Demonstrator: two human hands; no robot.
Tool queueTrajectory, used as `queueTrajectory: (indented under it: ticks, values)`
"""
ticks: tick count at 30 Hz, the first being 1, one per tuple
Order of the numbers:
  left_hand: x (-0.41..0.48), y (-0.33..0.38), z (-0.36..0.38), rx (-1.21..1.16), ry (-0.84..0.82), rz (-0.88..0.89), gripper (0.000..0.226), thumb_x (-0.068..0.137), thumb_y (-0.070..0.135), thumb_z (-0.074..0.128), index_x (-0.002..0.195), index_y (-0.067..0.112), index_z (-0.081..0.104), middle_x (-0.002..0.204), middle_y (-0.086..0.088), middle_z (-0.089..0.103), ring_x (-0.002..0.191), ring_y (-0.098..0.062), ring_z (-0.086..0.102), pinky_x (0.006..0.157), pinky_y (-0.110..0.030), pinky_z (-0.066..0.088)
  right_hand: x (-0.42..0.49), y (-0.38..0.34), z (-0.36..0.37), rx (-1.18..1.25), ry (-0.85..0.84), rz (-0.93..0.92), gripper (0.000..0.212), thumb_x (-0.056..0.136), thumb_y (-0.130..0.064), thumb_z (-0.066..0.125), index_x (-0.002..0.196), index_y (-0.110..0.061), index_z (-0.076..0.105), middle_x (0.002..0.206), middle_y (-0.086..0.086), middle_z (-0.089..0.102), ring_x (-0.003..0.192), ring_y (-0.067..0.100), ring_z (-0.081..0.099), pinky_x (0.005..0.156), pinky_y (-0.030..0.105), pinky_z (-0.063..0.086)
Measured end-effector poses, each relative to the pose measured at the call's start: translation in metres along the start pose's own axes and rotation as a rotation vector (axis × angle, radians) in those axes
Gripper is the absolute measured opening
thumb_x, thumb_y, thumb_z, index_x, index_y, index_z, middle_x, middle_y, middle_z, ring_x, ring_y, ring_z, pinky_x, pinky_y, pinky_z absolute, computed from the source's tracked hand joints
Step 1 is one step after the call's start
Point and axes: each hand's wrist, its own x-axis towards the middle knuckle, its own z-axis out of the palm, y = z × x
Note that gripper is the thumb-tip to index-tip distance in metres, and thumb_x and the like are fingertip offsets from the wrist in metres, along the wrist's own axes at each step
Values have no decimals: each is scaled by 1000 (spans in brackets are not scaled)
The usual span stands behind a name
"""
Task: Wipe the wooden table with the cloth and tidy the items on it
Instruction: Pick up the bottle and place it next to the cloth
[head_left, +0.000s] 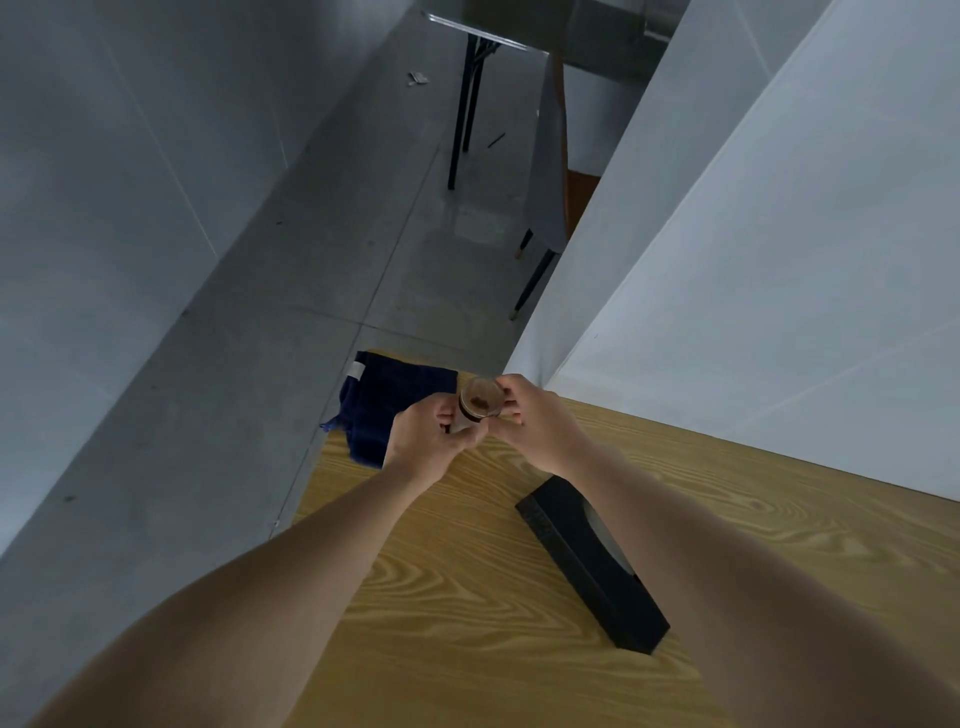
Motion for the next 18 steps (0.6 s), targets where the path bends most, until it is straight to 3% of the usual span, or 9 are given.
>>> queueTrajectory:
  ticks: [4,7,8,11,14,18]
  values:
    - [-3,6,-1,63,-7,-30,43,84,35,88,118,14,73,100,14,68,91,-2,65,75,-8,49,-5,-3,3,-42,8,17,63,91,-34,80,142,-14,50,135,4,66,126,20,63,104,38,53]
    - [-11,9,-1,146,45,-74,31,85,34,85,104,17,67,93,4,61,87,-13,59,87,-43,58,-15,-5,3,-74,55,34,68,93,-39,77,146,-12,45,138,7,63,126,23,60,103,41,52]
    - [-17,10,-1,166,57,-98,31,86,34,83,105,16,65,96,2,62,89,-15,60,87,-46,58,-22,-4,1,-82,69,48,70,94,-41,75,148,-11,43,141,8,61,128,25,58,103,42,51]
    - [-38,13,1,221,13,-111,46,89,34,78,126,10,66,116,0,69,104,-17,66,88,-36,57,-48,6,-4,-124,101,109,75,94,-49,72,150,-11,41,144,10,57,131,29,56,104,46,50]
    - [-56,23,8,324,-149,18,59,88,39,80,138,13,60,128,-1,66,118,-18,64,97,-37,55,-80,22,-9,-155,127,193,80,93,-55,70,152,-12,39,148,9,53,134,31,54,106,49,49]
    - [-69,47,22,511,-385,183,95,87,46,81,162,16,31,162,-5,42,147,-23,43,116,-43,42,-127,46,-14,-224,156,300,93,87,-67,69,156,-15,36,153,5,48,138,28,50,113,48,41]
